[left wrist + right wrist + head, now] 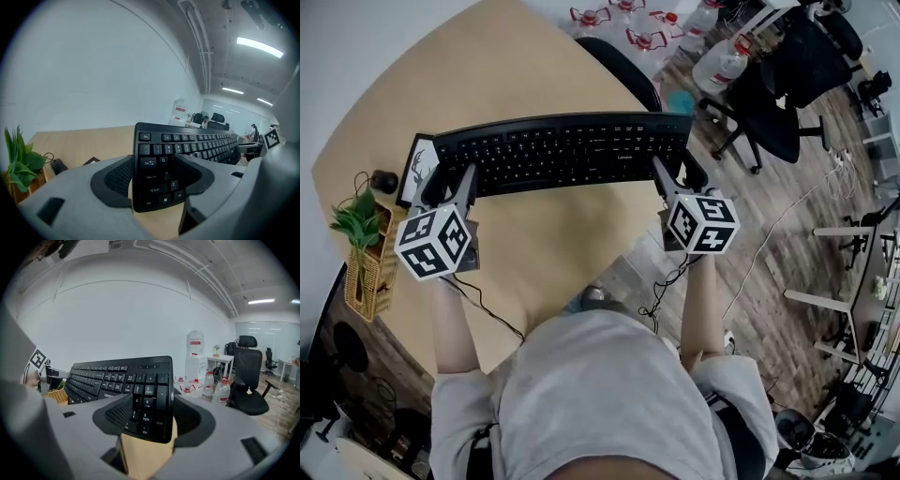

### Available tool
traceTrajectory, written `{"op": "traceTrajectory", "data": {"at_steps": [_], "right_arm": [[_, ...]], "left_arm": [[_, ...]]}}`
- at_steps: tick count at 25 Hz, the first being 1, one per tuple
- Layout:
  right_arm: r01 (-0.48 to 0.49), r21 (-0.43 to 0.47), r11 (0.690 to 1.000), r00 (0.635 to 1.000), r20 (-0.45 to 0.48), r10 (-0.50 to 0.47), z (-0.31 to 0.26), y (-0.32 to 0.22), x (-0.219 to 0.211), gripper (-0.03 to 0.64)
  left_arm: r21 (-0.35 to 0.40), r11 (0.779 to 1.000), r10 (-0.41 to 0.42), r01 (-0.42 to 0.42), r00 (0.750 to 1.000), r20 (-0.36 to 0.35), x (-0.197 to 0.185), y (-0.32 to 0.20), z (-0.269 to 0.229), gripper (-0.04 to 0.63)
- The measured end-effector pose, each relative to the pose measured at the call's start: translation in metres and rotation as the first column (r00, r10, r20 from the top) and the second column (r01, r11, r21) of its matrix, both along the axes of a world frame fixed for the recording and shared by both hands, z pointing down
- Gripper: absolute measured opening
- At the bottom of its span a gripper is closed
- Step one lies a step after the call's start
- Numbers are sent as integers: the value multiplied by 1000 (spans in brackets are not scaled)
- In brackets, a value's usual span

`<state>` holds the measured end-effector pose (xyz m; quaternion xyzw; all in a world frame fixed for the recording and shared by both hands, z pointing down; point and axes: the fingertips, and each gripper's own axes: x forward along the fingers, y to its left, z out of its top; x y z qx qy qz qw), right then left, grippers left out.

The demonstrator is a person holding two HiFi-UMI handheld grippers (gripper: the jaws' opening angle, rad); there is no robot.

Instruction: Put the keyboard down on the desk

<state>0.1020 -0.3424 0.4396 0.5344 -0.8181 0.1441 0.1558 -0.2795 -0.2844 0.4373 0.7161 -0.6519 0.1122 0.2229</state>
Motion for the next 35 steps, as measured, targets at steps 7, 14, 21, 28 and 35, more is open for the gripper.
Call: {"op": "traceTrajectory", "data": {"at_steps": [7,14,21,28,35], "right_arm": [[-13,-126,992,1000,-14,12,45,-18,-26,250],[-32,-239,970,999,-32,25,89,-25,-23,250],[-46,-342,939,999,-42,34,131,-29,-22,250],[-48,-404,913,998,-63,25,157,-34,-21,250],[-52,-449,892,998,-50,33,173,-37,-20,250]], "left_arm": [[-112,994,13,-15,1000,-13,-27,-23,43,252],[-218,975,26,-31,999,-30,-25,-36,87,252],[-309,950,37,-46,999,-35,-24,-45,125,252],[-378,925,31,-48,998,-52,-23,-49,154,252],[-399,916,15,-33,999,-47,-23,-54,167,252]]}}
